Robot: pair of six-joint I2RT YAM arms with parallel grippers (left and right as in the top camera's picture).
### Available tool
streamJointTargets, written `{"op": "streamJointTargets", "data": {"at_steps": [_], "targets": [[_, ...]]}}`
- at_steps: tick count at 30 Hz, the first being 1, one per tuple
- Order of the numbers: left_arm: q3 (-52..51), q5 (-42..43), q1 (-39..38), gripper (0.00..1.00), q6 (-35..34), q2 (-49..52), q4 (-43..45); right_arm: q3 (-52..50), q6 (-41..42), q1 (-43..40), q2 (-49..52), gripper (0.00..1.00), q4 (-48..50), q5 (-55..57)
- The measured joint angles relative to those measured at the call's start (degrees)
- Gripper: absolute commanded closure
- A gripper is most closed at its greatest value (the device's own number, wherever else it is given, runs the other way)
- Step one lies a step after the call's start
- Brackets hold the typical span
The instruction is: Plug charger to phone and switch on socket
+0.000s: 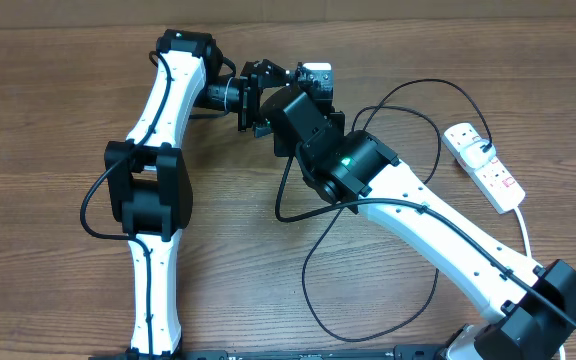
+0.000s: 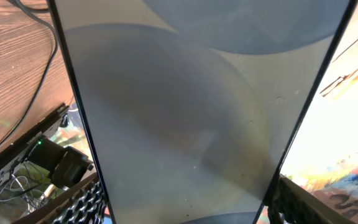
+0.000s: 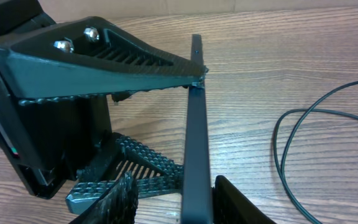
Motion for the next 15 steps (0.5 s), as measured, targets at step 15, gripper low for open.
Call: {"op": "streamJointTargets", "data": {"at_steps": [15], "targets": [[0.0, 0.0, 0.0, 0.27, 0.0, 0.0, 0.0, 0.0, -0.2, 0.0, 0.0, 0.75, 0.0, 1.0]]}}
